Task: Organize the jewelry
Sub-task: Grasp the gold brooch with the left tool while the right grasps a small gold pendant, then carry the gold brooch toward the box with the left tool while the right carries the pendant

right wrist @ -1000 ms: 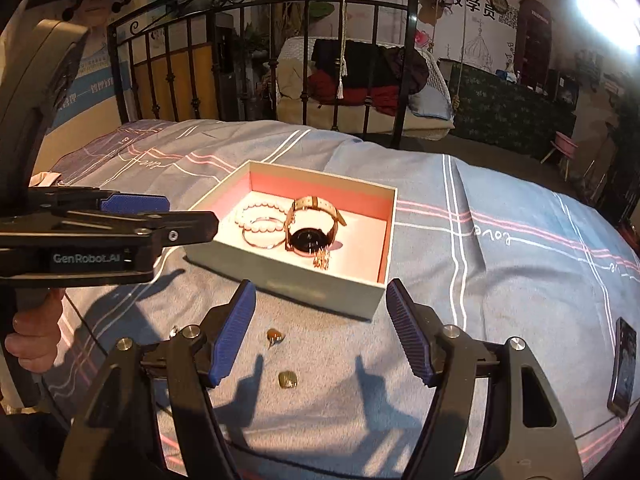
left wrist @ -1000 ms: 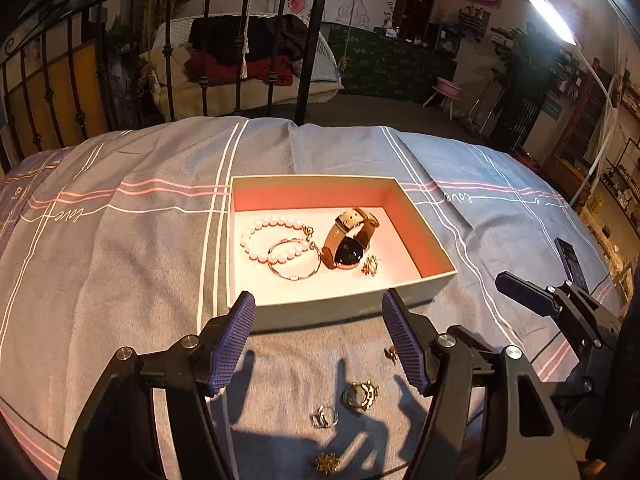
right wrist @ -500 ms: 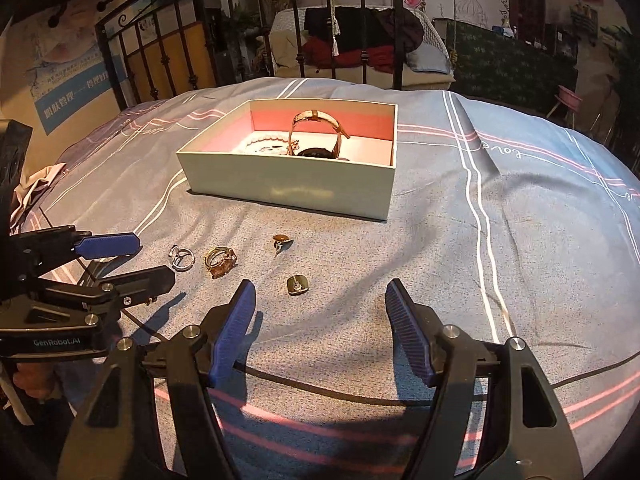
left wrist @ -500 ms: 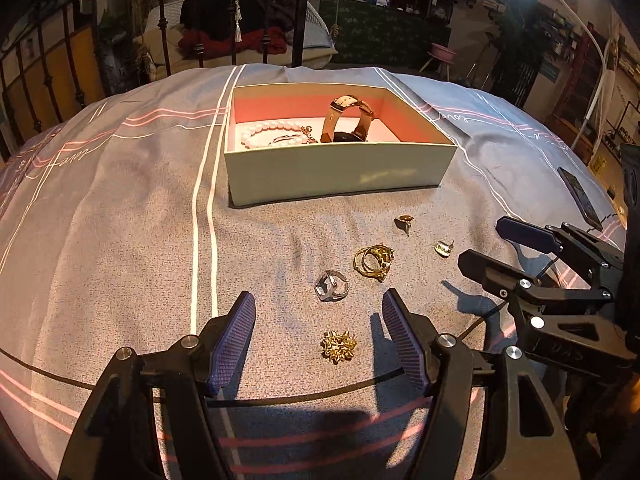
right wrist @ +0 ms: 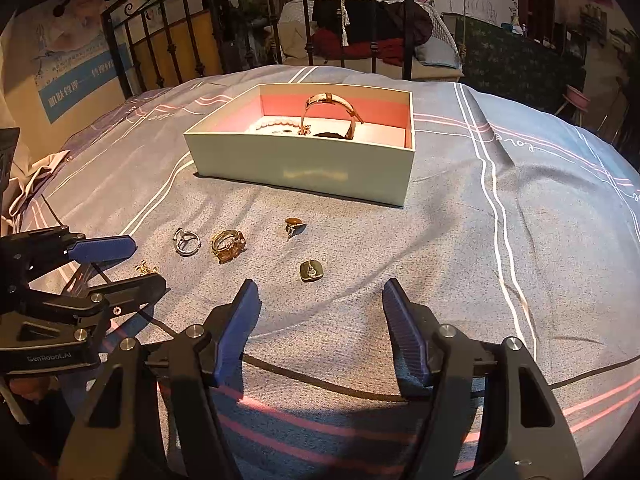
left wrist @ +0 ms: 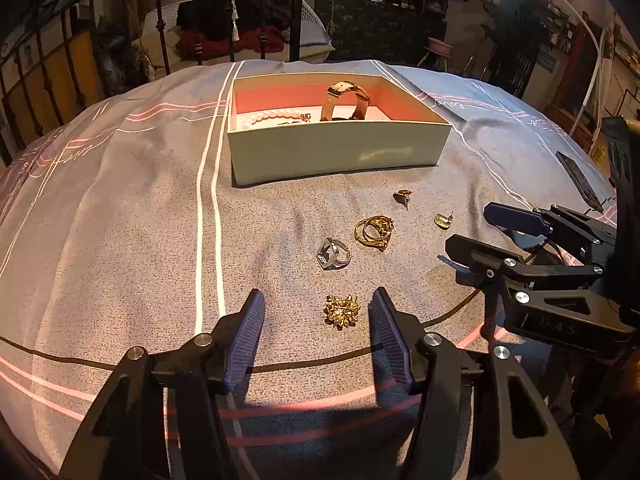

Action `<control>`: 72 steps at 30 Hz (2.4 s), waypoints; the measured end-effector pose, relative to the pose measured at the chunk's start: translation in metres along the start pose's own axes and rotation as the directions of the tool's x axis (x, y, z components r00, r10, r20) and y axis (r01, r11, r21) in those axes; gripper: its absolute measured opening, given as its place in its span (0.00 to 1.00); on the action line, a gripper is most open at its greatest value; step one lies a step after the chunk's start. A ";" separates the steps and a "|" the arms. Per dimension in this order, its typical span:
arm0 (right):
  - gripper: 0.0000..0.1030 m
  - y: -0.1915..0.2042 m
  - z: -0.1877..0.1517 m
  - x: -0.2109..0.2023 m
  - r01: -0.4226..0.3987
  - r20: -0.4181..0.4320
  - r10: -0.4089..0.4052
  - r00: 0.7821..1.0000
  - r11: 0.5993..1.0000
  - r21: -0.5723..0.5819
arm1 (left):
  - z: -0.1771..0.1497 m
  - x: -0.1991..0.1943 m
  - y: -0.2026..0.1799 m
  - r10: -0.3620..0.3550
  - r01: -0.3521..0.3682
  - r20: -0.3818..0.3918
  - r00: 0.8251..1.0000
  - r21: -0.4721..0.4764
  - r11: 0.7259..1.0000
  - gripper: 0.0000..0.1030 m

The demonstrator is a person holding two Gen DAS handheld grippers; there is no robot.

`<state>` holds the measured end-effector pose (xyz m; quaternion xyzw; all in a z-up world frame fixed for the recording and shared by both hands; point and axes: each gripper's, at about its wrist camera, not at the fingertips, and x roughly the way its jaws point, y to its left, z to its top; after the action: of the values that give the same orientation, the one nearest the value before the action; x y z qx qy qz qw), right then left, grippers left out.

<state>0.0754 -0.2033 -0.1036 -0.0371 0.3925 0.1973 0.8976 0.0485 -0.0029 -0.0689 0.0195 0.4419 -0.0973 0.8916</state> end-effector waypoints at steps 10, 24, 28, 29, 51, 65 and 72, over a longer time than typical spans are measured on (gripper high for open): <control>0.63 0.000 0.002 0.004 0.004 -0.010 -0.004 1.000 1.000 0.000 | 0.002 0.005 -0.005 0.007 -0.007 0.013 1.000 0.027 1.000 0.34; 0.49 0.007 0.015 0.023 0.036 -0.049 -0.040 0.998 0.997 -0.074 | 0.003 0.005 -0.002 -0.018 0.019 0.012 1.000 -0.008 1.000 0.16; 0.26 0.008 0.015 0.022 0.021 -0.054 -0.025 0.998 0.996 -0.085 | 0.005 0.005 -0.002 -0.014 0.015 0.014 1.000 -0.012 1.000 0.16; 0.22 0.009 0.014 0.022 0.019 -0.053 -0.024 0.998 0.996 -0.091 | 0.006 0.004 -0.002 -0.014 0.015 0.016 1.000 -0.012 1.000 0.16; 0.12 0.003 0.022 0.003 -0.024 0.012 0.025 1.000 0.998 -0.059 | 0.044 -0.006 0.001 -0.018 0.019 0.092 0.996 -0.017 1.000 0.16; 0.12 -0.003 0.075 0.000 -0.021 0.069 0.026 0.997 0.997 -0.074 | 0.104 0.007 0.011 -0.055 0.070 0.117 0.992 -0.127 0.989 0.16; 0.12 -0.009 0.109 0.013 -0.022 0.071 0.027 0.997 0.998 -0.057 | 0.140 0.023 0.017 -0.056 0.072 0.103 0.993 -0.166 0.983 0.16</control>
<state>0.1623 -0.1830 -0.0390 -0.0506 0.3546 0.2205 0.9073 0.1750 -0.0071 -0.0023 -0.0754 0.4046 -0.0889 0.9070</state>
